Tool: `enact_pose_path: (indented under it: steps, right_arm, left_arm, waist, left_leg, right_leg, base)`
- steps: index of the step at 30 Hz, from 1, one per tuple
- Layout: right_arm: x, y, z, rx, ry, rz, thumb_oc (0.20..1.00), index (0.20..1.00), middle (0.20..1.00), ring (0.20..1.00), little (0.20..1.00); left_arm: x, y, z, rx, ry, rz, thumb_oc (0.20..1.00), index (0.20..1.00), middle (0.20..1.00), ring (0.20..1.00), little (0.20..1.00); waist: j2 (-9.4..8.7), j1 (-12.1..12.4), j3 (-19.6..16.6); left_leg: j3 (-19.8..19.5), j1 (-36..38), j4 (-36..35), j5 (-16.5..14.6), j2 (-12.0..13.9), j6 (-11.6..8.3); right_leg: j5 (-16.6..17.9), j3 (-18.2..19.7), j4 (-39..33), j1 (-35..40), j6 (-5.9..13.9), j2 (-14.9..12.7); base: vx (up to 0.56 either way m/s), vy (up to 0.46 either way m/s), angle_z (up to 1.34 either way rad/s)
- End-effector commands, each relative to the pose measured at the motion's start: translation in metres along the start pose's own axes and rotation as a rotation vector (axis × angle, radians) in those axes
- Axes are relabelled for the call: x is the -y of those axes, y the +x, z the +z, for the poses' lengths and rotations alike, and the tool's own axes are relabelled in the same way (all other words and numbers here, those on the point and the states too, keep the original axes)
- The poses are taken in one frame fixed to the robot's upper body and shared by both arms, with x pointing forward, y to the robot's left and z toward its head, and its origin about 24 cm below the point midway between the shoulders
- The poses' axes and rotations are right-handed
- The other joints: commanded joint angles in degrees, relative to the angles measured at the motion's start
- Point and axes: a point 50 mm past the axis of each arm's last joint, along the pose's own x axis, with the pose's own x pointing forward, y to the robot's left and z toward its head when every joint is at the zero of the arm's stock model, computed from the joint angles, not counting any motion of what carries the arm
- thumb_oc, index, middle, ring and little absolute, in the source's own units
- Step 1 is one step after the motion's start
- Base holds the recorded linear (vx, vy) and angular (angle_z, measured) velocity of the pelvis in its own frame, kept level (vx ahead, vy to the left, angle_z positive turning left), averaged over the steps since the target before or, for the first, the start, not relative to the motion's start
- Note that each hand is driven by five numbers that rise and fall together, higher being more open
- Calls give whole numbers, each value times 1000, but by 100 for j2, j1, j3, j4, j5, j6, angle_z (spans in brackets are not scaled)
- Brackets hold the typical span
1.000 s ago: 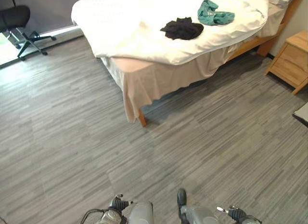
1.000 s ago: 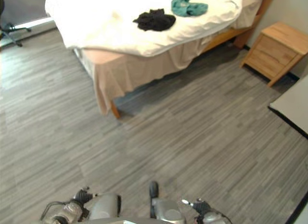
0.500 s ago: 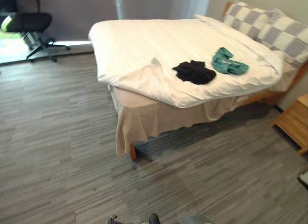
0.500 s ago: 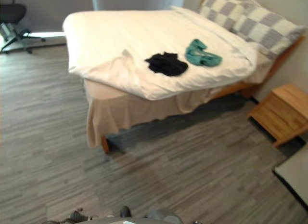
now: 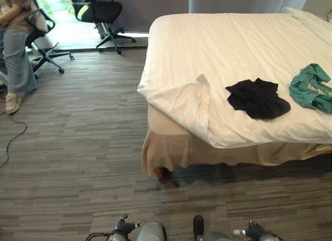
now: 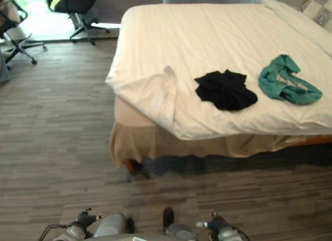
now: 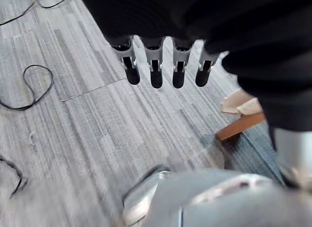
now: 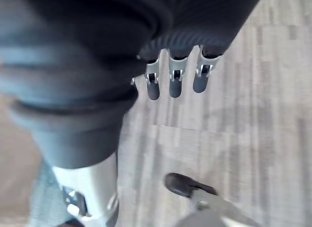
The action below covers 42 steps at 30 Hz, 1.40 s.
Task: Tidy up the quilt and then pick up the clothes from the bed and put them into the laundry hamper.
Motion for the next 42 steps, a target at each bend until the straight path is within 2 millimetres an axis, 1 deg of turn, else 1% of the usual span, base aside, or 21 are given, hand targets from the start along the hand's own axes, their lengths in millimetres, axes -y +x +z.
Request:
enact_pose_path:
  steps: [1,3,5,7,8,10,13,14,16,17,19,21,22,24,25,28,31,32,35,36,42]
  right_arm:
    - [-6,-3,-15,-25,8,14,1000,1000,1000,1000,1000]
    - [-11,-4,-17,-32,6,27,1000,1000,1000,1000,1000]
    - [-26,-5,-14,-16,20,74,1000,1000,1000,1000,1000]
    - [-34,-5,-11,-3,23,93,1000,1000,1000,1000,1000]
    - [-38,-6,-13,-9,33,95,1000,1000,1000,1000,1000]
    - [-38,-7,-15,-15,37,95,1000,1000,1000,1000,1000]
    - [-40,-9,-28,-60,71,92,1000,1000,1000,1000,1000]
    - [-40,-11,-34,-67,103,75,1000,1000,1000,1000,1000]
    - [-40,-12,-38,-73,108,69,1000,1000,1000,1000,1000]
    - [-36,-16,-50,-87,122,41,1000,1000,1000,1000,1000]
    - [-30,-18,-60,-107,126,13,1000,1000,1000,1000,1000]
    - [-27,-20,-65,-119,133,-1,1000,1000,1000,1000,1000]
    - [-27,-20,-65,-119,132,-1,1000,1000,1000,1000,1000]
    - [-19,-20,-65,-108,142,-21,1000,1000,1000,1000,1000]
    - [-19,-20,-64,-108,143,-21,1000,1000,1000,1000,1000]
    - [-10,-18,-61,-89,117,-26,1000,1000,1000,1000,1000]
    - [2,-16,-58,-92,60,-32,1000,1000,1000,1000,1000]
    - [8,-14,-49,-71,38,-36,1000,1000,1000,1000,1000]
    - [15,-9,-28,-8,-6,-41,1000,1000,1000,1000,1000]
    - [15,-8,-27,-6,-2,-41,1000,1000,1000,1000,1000]
    - [12,-4,-3,74,-47,-45,1000,1000,1000,1000,1000]
  left_arm:
    - [10,-1,-6,-28,94,-36,1000,1000,1000,1000,1000]
    - [10,-2,-11,-47,109,-42,1000,1000,1000,1000,1000]
    - [7,-3,-17,-62,107,-34,1000,1000,1000,1000,1000]
    - [3,-2,-13,-51,104,-22,1000,1000,1000,1000,1000]
    - [-3,0,-5,-18,75,-5,1000,1000,1000,1000,1000]
    - [-7,1,0,1,57,13,1000,1000,1000,1000,1000]
    - [-34,3,20,86,-121,114,1000,1000,1000,1000,1000]
    - [-61,1,36,182,-357,227,1000,1000,1000,1000,1000]
    - [-75,-2,43,242,-456,287,1000,1000,1000,1000,1000]
    - [-141,-32,48,489,-824,573,1000,1000,1000,1000,1000]
    - [-181,-59,49,658,-946,745,1000,1000,1000,1000,1000]
    - [-205,-83,63,820,-983,823,1000,1000,1000,1000,1000]
    - [-205,-83,62,819,-983,823,1000,1000,1000,1000,1000]
    - [-226,-116,94,1038,-883,843,1000,1000,1000,1000,1000]
    - [-225,-116,95,1038,-883,843,1000,1000,1000,1000,1000]
    - [-236,-140,138,1178,-630,800,1000,1000,1000,1000,1000]
    - [-234,-162,199,1264,-304,759,1000,1000,1000,1000,1000]
    - [-231,-166,231,1253,-89,766,1000,1000,1000,1000,1000]
    - [-227,-171,277,1234,124,786,1000,1000,1000,1000,1000]
    - [-227,-172,279,1238,126,786,1000,1000,1000,1000,1000]
    - [-217,-173,347,1060,482,875,1000,1000,1000,1000,1000]
  waist:
    - [140,-54,-206]
    - [135,-59,-249]
    - [168,-164,-210]
    - [193,-214,-130]
    - [199,-265,-127]
    - [204,-301,-121]
    - [198,-311,-148]
    - [210,-219,-154]
    - [204,-211,-162]
    - [189,-99,-262]
    - [189,-5,-317]
    - [213,33,-331]
    - [214,25,-330]
    - [276,13,-294]
    - [277,10,-290]
    - [371,-80,-237]
    - [475,-257,-107]
    - [502,-379,11]
    - [516,-645,223]
    - [513,-620,230]
    - [504,-936,562]
  left_leg:
    - [-166,288,-437,206,-2,96]
    - [-155,444,-603,186,-32,146]
    - [0,796,-757,87,55,236]
    - [96,897,-757,35,131,228]
    - [134,937,-757,-29,153,180]
    - [118,946,-757,-59,152,164]
    - [7,1088,-757,-176,134,131]
    - [-24,1118,-757,-176,201,80]
    - [-47,1140,-757,-184,184,72]
    - [-67,1213,-757,-183,215,-32]
    - [-100,1206,-757,-172,288,-128]
    - [-135,1198,-757,-159,320,-184]
    - [-140,1201,-757,-159,321,-186]
    - [-190,1165,-757,-137,360,-237]
    - [-196,1165,-757,-137,362,-238]
    - [-189,1111,-757,-97,399,-268]
    - [-143,1016,-757,-39,418,-278]
    - [-98,908,-757,-2,435,-281]
    - [32,728,-757,52,448,-284]
    - [37,721,-757,53,448,-283]
    - [286,339,-757,171,471,-262]
  right_leg:
    - [-903,-134,234,391,756,-58]
    - [-929,-114,391,336,749,-23]
    - [-929,-53,1672,-232,938,113]
    - [-784,-34,2173,-699,1099,47]
    - [-681,-59,1680,-763,1099,-170]
    - [-582,-46,1425,-764,1103,-270]
    - [-205,84,627,-805,1251,-574]
    - [-115,-5,515,-770,1282,-673]
    - [-66,-45,433,-710,1279,-709]
    - [-9,-282,51,-326,1301,-747]
    - [-95,-416,14,-196,1313,-738]
    - [-159,-485,14,-127,1308,-724]
    - [-162,-490,14,-121,1307,-723]
    - [-215,-558,14,-98,1296,-707]
    - [-217,-564,14,-94,1295,-705]
    - [-214,-586,14,-129,1296,-689]
    - [-165,-559,14,-231,1306,-679]
    - [-111,-500,14,-372,1321,-664]
    - [11,-341,14,-657,1350,-636]
    - [14,-335,14,-666,1351,-636]
    - [227,-67,30,-1202,1436,-583]
  base:
    - [249,122,-34]
    - [229,119,-41]
    - [163,119,-54]
    - [117,38,-67]
    - [121,-13,-45]
    - [119,-55,-19]
    - [151,-135,15]
    - [101,-161,41]
    - [145,-149,63]
    - [231,-190,48]
    - [177,-178,19]
    - [71,-85,46]
    - [40,-70,34]
    - [32,-66,9]
    - [14,-31,9]
    - [5,-16,6]
    - [-43,-6,1]
    - [-102,-3,-3]
    - [-109,10,-6]
    - [-98,12,-26]
    - [-96,20,-43]
